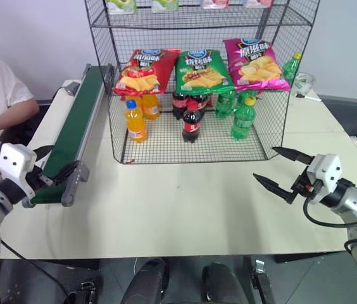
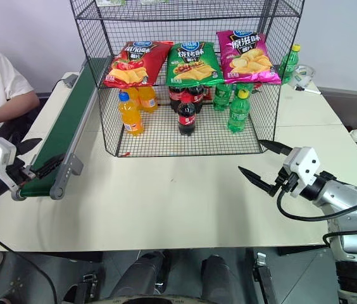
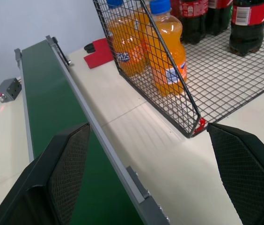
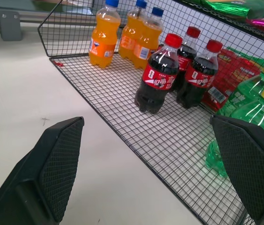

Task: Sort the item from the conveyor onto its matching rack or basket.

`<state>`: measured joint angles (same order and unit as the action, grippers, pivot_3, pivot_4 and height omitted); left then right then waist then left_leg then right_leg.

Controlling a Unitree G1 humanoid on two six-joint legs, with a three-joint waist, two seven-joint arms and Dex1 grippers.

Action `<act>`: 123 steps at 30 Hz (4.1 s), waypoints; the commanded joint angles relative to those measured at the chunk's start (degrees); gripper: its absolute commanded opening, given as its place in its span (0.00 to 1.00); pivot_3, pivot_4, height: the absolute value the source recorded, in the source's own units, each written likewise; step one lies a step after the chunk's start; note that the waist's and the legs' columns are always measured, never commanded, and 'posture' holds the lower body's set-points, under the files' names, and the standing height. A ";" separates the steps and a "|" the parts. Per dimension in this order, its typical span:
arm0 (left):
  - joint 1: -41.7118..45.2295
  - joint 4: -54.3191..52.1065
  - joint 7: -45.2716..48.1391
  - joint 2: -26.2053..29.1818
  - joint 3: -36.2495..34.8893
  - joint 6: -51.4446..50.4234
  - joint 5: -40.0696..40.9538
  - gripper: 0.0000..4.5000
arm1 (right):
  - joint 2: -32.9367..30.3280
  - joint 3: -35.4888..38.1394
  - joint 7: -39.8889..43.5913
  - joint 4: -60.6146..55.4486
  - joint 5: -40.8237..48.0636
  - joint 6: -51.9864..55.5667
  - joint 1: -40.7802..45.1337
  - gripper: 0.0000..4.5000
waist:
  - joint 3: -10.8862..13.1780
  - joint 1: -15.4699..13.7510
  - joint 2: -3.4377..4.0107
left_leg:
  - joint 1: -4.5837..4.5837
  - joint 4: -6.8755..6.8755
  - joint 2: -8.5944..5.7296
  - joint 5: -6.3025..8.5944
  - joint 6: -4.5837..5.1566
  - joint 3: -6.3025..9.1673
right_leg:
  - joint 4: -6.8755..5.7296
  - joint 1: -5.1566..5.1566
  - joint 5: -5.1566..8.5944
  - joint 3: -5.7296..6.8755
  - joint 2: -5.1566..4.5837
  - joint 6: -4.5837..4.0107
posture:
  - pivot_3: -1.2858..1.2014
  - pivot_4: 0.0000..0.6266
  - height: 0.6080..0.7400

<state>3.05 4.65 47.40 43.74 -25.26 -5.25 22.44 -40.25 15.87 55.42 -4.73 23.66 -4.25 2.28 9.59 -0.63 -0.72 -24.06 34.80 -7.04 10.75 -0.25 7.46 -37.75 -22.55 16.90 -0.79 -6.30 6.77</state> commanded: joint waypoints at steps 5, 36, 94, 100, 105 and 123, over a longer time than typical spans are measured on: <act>1.00 0.11 0.62 0.66 -0.21 1.66 -0.23 0.92 | 0.21 0.48 0.03 -0.34 0.05 -1.29 0.52 1.00 | 0.00 -0.01 0.00 | 0.00 0.00 0.00 0.01 -0.02 0.00 | 0.01 0.00 0.00 0.00 0.00 0.00 | 0.52 0.24 1.00; 1.38 3.27 3.49 0.77 -1.62 6.91 0.46 0.92 | -0.37 0.23 1.60 2.92 -1.11 -3.07 2.36 1.00 | 0.02 0.00 0.01 | -0.10 -0.04 0.00 0.05 -0.07 0.00 | 0.08 -0.08 0.00 0.00 0.00 0.00 | 0.52 0.24 1.00; -1.47 0.91 1.42 -0.46 -1.69 4.58 2.32 0.92 | 0.16 -3.89 1.40 6.25 -3.17 -5.25 6.87 1.00 | 0.04 0.06 0.03 | -0.26 -0.07 0.00 0.03 -0.04 0.01 | 0.12 -0.22 0.00 0.01 0.00 0.00 | 0.52 0.24 1.00; -2.99 0.64 1.60 -0.32 -1.88 5.43 1.86 0.92 | 0.02 -4.03 1.67 6.46 -3.11 -5.15 7.20 1.00 | 0.05 0.03 0.04 | -0.27 -0.10 0.00 0.03 -0.04 0.01 | 0.14 -0.23 0.00 0.01 0.00 0.00 | 0.52 0.24 1.00; -4.18 0.18 3.07 -0.30 -2.82 3.70 4.24 0.92 | 0.11 -4.28 1.78 6.59 -3.04 -4.99 7.31 1.00 | 0.05 0.01 0.04 | -0.27 -0.09 0.00 0.06 -0.08 0.01 | 0.16 -0.22 0.00 0.00 0.00 -0.01 | 0.52 0.24 1.00; -11.98 -2.52 -2.84 -2.32 -8.31 11.02 1.61 0.92 | 5.03 -10.82 0.71 -0.22 -0.74 0.97 8.67 1.00 | 0.06 0.38 0.03 | -0.28 -0.37 0.01 0.06 -0.07 0.02 | 0.23 -0.35 0.00 -0.01 -0.01 -0.01 | 0.52 0.24 1.00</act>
<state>-8.06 5.08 44.86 41.26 -30.47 4.31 22.31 -36.05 5.75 56.64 -1.53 21.55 -4.05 9.77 9.66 -0.24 -0.69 -24.35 34.40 -7.03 10.80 -0.31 7.48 -37.52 -22.94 16.89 -0.80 -6.31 6.76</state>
